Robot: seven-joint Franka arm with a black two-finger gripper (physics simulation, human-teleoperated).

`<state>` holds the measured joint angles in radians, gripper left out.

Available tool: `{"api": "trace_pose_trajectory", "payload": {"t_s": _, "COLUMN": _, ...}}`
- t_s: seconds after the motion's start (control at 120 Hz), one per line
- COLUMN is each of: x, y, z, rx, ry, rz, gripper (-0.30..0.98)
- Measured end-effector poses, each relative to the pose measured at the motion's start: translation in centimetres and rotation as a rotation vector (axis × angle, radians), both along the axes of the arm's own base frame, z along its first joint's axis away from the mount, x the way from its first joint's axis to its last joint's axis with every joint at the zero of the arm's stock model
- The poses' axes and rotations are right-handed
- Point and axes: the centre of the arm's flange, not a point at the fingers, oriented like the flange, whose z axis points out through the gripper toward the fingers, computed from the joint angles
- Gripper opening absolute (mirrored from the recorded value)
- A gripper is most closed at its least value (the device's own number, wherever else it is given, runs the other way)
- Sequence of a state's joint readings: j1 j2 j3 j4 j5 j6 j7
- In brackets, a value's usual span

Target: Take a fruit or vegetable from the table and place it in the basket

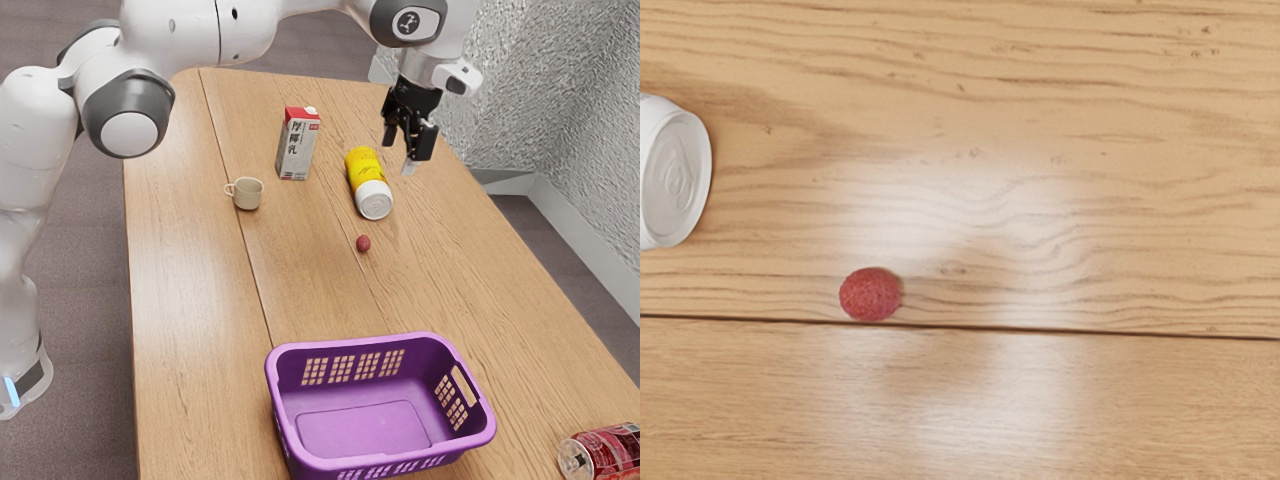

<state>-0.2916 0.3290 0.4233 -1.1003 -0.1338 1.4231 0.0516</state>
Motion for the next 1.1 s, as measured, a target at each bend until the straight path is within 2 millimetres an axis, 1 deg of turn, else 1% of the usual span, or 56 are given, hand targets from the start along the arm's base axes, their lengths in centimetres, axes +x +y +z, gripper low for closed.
{"api": "trace_pose_trajectory", "payload": {"t_s": 0.25, "x": 0.0, "y": 0.1, "z": 0.0, "rx": -0.006, "ry": 0.002, "rz": -0.007, "gripper": 0.69}}
{"api": "trace_pose_trajectory", "payload": {"t_s": 0.292, "x": 0.0, "y": 0.4, "z": 0.0, "rx": -0.009, "ry": 0.002, "rz": -0.003, "gripper": 0.69}}
{"api": "trace_pose_trajectory", "payload": {"t_s": 0.392, "x": -0.6, "y": 0.8, "z": 1.4, "rx": -0.014, "ry": -0.022, "rz": -0.001, "gripper": 0.69}}
{"api": "trace_pose_trajectory", "payload": {"t_s": 0.45, "x": -0.6, "y": 1.0, "z": 1.2, "rx": -0.009, "ry": -0.017, "rz": 0.001, "gripper": 0.69}}
{"api": "trace_pose_trajectory", "payload": {"t_s": 0.483, "x": -0.6, "y": 1.6, "z": 0.3, "rx": -0.002, "ry": 0.006, "rz": 0.009, "gripper": 0.68}}
{"api": "trace_pose_trajectory", "payload": {"t_s": 0.533, "x": -0.7, "y": 3.1, "z": -1.9, "rx": 0.004, "ry": 0.057, "rz": 0.031, "gripper": 0.69}}
{"api": "trace_pose_trajectory", "payload": {"t_s": 0.583, "x": -0.9, "y": 4.0, "z": -4.4, "rx": 0.002, "ry": 0.112, "rz": 0.042, "gripper": 0.69}}
{"api": "trace_pose_trajectory", "payload": {"t_s": 0.692, "x": -1.6, "y": 5.0, "z": -9.5, "rx": -0.015, "ry": 0.194, "rz": 0.041, "gripper": 0.69}}
{"api": "trace_pose_trajectory", "payload": {"t_s": 0.742, "x": -1.8, "y": 5.2, "z": -11.2, "rx": -0.020, "ry": 0.201, "rz": 0.034, "gripper": 0.69}}
{"api": "trace_pose_trajectory", "payload": {"t_s": 0.817, "x": -1.6, "y": 5.3, "z": -12.4, "rx": -0.020, "ry": 0.187, "rz": 0.020, "gripper": 0.69}}
{"api": "trace_pose_trajectory", "payload": {"t_s": 0.867, "x": -1.0, "y": 5.1, "z": -13.5, "rx": -0.013, "ry": 0.180, "rz": 0.011, "gripper": 0.69}}
{"api": "trace_pose_trajectory", "payload": {"t_s": 0.958, "x": -0.1, "y": 5.2, "z": -14.5, "rx": -0.001, "ry": 0.160, "rz": -0.002, "gripper": 0.69}}
{"api": "trace_pose_trajectory", "payload": {"t_s": 1.05, "x": 0.9, "y": 5.5, "z": -16.3, "rx": 0.012, "ry": 0.159, "rz": -0.011, "gripper": 0.69}}
{"api": "trace_pose_trajectory", "payload": {"t_s": 1.1, "x": 1.2, "y": 5.6, "z": -16.9, "rx": 0.015, "ry": 0.156, "rz": -0.019, "gripper": 0.69}}
